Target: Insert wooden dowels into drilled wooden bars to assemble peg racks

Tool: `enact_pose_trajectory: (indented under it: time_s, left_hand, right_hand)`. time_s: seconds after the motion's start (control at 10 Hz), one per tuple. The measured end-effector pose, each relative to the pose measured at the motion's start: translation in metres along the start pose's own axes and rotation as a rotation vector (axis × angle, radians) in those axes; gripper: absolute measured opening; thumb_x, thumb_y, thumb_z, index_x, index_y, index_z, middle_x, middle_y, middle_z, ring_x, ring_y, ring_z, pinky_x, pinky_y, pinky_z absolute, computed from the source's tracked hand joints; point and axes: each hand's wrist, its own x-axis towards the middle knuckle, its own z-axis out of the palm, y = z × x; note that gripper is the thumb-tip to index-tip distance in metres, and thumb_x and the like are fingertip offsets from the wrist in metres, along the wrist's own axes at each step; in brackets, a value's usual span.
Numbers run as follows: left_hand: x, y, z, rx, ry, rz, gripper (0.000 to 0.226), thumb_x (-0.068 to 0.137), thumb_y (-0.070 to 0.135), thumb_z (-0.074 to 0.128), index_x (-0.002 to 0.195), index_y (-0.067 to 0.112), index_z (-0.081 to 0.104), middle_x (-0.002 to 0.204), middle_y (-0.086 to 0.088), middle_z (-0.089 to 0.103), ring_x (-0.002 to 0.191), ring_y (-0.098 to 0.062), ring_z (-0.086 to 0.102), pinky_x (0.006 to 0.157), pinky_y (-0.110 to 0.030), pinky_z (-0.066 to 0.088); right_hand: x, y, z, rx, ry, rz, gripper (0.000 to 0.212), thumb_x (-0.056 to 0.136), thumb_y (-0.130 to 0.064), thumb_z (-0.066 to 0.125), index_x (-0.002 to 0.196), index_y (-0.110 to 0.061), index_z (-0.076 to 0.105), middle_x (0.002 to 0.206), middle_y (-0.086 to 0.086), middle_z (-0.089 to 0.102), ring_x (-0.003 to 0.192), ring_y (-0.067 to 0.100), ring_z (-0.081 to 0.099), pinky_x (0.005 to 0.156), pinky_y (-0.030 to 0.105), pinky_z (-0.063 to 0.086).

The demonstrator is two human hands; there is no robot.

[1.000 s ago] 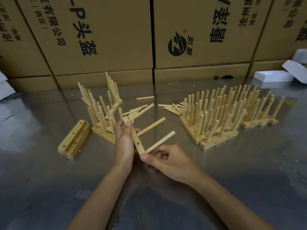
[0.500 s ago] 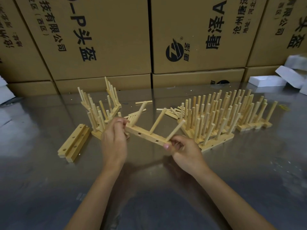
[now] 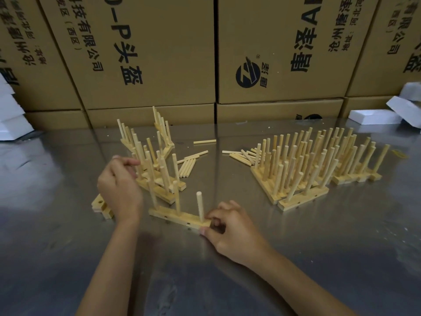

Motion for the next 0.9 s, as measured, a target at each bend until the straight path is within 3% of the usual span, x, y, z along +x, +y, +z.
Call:
enact_pose_trajectory:
  time_s: [0.1,0.2,0.4,0.5,0.7,0.9]
  left_hand:
    - [0.003,0.001,-0.002,-0.027,0.041,0.027,0.038,0.095,0.019,0.036,0.069,0.023,0.064,0.06,0.001,0.05,0.055,-0.005,0.045,0.056,-0.025,0.036]
    - [0.002,0.0,-0.002,-0.029,0.055,0.046,0.038,0.095,0.017,0.036,0.069,0.021,0.063,0.06,-0.001,0.049,0.055,-0.008,0.044,0.054,-0.027,0.034]
    - [0.009,-0.007,-0.007,-0.03,0.112,0.02,0.038,0.096,0.018,0.036,0.074,0.011,0.066,0.063,-0.008,0.05,0.063,-0.022,0.048,0.061,-0.033,0.037]
    - [0.018,-0.011,-0.013,-0.038,0.188,-0.033,0.039,0.096,0.019,0.036,0.069,0.019,0.063,0.062,-0.006,0.049,0.065,-0.021,0.048,0.06,-0.031,0.036]
    - [0.028,-0.028,-0.024,0.199,0.199,-0.088,0.027,0.099,0.017,0.035,0.097,0.019,0.062,0.1,-0.021,0.065,0.096,-0.038,0.06,0.081,-0.046,0.048]
    - [0.019,-0.02,-0.014,0.279,0.157,0.024,0.024,0.095,0.013,0.041,0.103,0.014,0.064,0.087,0.0,0.059,0.09,-0.034,0.06,0.08,-0.047,0.047]
  right_hand:
    - [0.007,-0.024,0.018,-0.107,0.032,-0.082,0.028,0.085,-0.054,0.061,0.085,-0.027,0.066,0.077,-0.017,0.048,0.084,0.005,0.042,0.071,0.026,0.032]
    - [0.024,-0.043,0.037,-0.11,0.058,-0.075,0.033,0.082,-0.054,0.064,0.074,-0.027,0.048,0.082,-0.008,0.058,0.088,0.015,0.052,0.071,0.03,0.033]
    - [0.061,-0.061,0.066,-0.073,0.055,0.013,0.031,0.086,-0.051,0.064,0.083,-0.025,0.049,0.091,0.003,0.069,0.092,0.028,0.062,0.068,0.032,0.033]
    - [0.074,-0.063,0.074,-0.101,0.06,0.036,0.034,0.089,-0.055,0.06,0.092,-0.022,0.054,0.092,0.004,0.07,0.092,0.03,0.064,0.067,0.033,0.033]
    - [0.079,-0.061,0.076,-0.094,0.056,0.065,0.04,0.087,-0.062,0.058,0.087,-0.023,0.047,0.09,0.003,0.069,0.089,0.028,0.064,0.067,0.035,0.033]
    - [0.072,-0.058,0.078,0.013,0.098,0.106,0.033,0.087,-0.059,0.058,0.079,-0.027,0.053,0.083,-0.005,0.07,0.086,0.023,0.065,0.066,0.031,0.033]
